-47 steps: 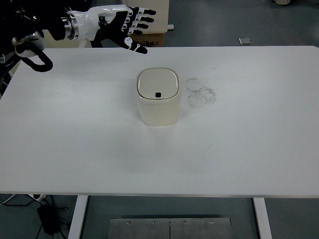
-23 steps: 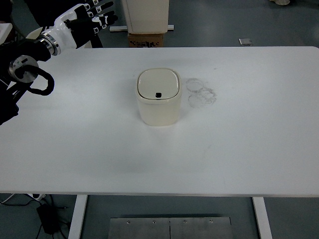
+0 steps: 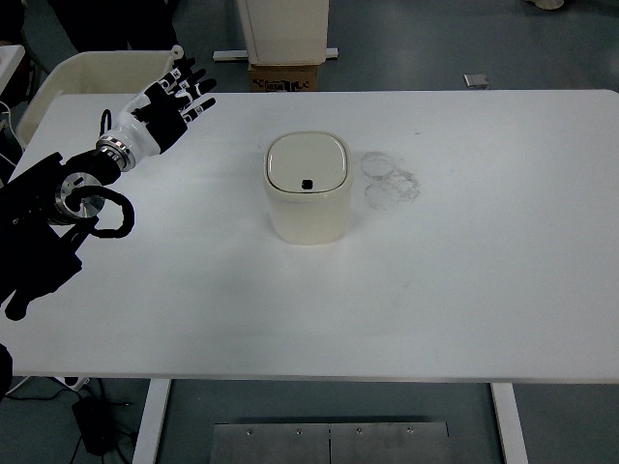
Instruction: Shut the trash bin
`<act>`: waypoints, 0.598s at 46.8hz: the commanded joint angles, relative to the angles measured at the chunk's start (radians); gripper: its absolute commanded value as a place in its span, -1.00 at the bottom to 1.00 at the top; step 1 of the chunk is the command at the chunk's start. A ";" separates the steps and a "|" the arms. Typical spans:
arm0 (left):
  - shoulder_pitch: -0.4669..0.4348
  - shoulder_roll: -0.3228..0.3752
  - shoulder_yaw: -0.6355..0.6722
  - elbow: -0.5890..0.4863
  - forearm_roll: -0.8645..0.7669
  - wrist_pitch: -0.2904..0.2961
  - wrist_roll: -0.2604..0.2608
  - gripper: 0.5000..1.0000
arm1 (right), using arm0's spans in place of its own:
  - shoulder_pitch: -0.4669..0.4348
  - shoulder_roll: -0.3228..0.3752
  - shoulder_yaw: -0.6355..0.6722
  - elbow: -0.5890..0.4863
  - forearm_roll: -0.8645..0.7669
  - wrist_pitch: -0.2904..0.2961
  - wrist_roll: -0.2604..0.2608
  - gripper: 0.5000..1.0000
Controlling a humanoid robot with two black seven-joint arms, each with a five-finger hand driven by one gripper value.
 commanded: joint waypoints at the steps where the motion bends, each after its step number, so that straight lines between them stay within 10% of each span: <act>1: 0.012 -0.013 -0.021 0.031 -0.002 -0.013 -0.016 1.00 | 0.000 0.000 0.004 0.000 0.002 0.000 0.000 0.97; 28: 0.032 -0.067 -0.090 0.146 -0.003 -0.049 -0.057 1.00 | 0.009 0.000 0.004 0.001 -0.004 0.002 0.000 0.97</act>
